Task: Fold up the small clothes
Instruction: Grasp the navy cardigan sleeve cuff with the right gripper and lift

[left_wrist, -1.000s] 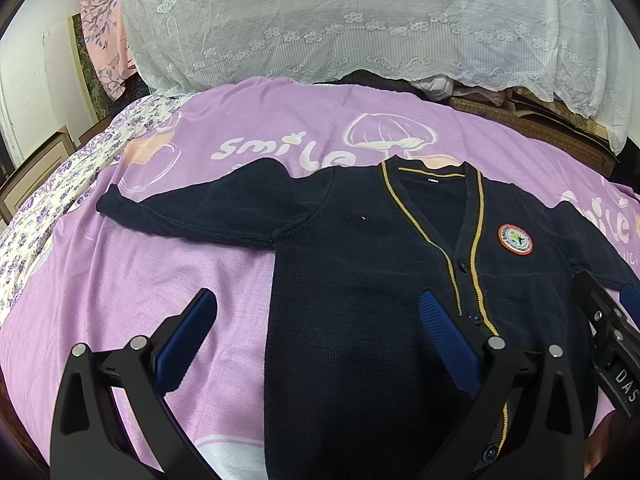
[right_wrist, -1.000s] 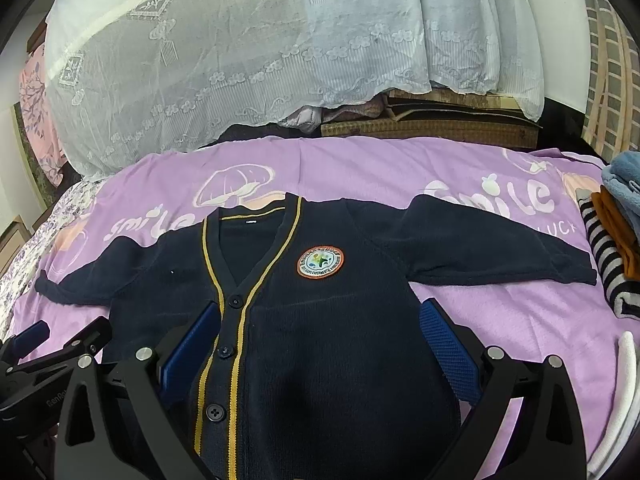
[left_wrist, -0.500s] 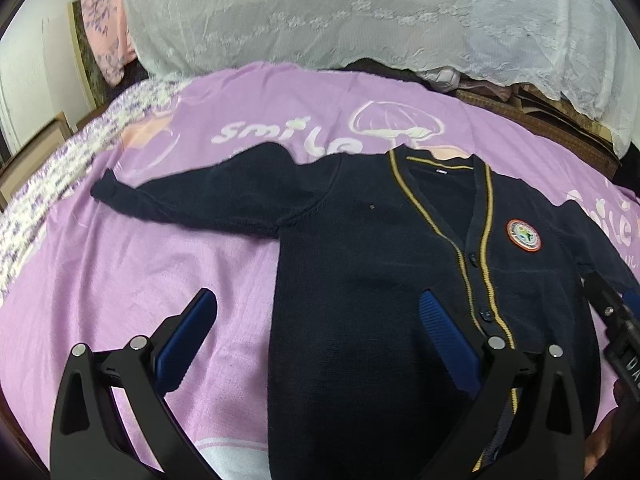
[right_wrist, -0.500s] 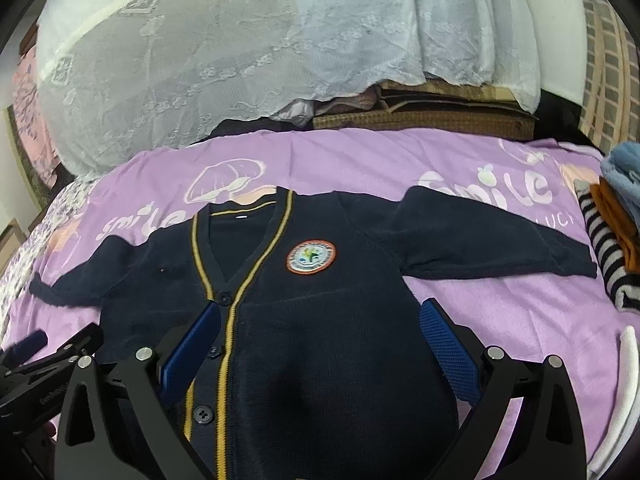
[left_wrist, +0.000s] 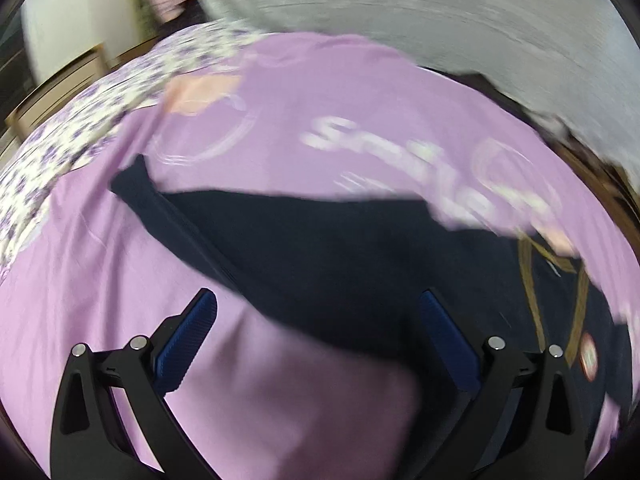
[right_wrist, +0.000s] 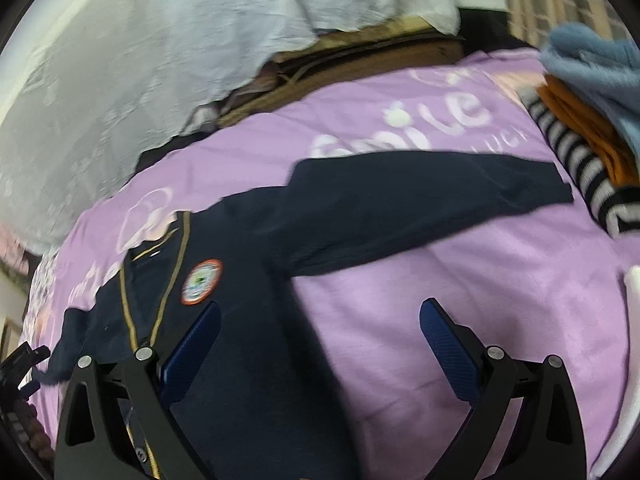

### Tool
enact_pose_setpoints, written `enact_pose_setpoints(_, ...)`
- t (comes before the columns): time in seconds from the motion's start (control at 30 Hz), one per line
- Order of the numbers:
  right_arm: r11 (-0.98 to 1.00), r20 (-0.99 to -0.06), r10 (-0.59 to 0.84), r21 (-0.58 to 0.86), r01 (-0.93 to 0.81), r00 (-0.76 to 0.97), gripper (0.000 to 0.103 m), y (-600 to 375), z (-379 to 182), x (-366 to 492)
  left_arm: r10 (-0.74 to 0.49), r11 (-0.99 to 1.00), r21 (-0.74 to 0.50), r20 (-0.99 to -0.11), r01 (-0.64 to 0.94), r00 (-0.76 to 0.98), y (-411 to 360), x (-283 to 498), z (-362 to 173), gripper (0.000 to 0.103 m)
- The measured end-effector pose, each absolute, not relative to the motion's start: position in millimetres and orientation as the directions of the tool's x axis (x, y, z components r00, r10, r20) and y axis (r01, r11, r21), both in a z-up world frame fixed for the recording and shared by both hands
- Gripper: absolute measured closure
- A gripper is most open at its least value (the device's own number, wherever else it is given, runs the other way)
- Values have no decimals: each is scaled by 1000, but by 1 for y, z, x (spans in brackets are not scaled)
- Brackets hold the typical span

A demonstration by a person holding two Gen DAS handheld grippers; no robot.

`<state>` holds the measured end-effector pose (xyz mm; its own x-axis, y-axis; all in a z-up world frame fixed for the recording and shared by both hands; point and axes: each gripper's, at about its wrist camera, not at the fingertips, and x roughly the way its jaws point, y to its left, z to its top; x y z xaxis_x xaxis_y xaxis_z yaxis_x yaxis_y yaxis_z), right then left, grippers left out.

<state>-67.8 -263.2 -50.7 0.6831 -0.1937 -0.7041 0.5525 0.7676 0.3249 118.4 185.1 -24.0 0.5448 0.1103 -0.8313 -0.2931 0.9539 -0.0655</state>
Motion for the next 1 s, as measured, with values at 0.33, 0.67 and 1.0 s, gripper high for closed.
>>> enact_pose_setpoints(0.33, 672, -729, -235, 356, 650, 643, 3, -307, -64, -90, 114, 781, -211, -877, -588, 466, 339, 79, -73, 4)
enact_pose_setpoints(0.67, 365, -640, -118, 683, 632, 760, 3, -373, -84, -102, -1, 885, -293, -778, -361, 628, 282, 92, -12, 4)
enact_pose_setpoints(1.0, 75, -603, -217, 774, 629, 768, 47, -426, -108, -106, 226, 834, -80, -853, -546, 470, 287, 98, -58, 4)
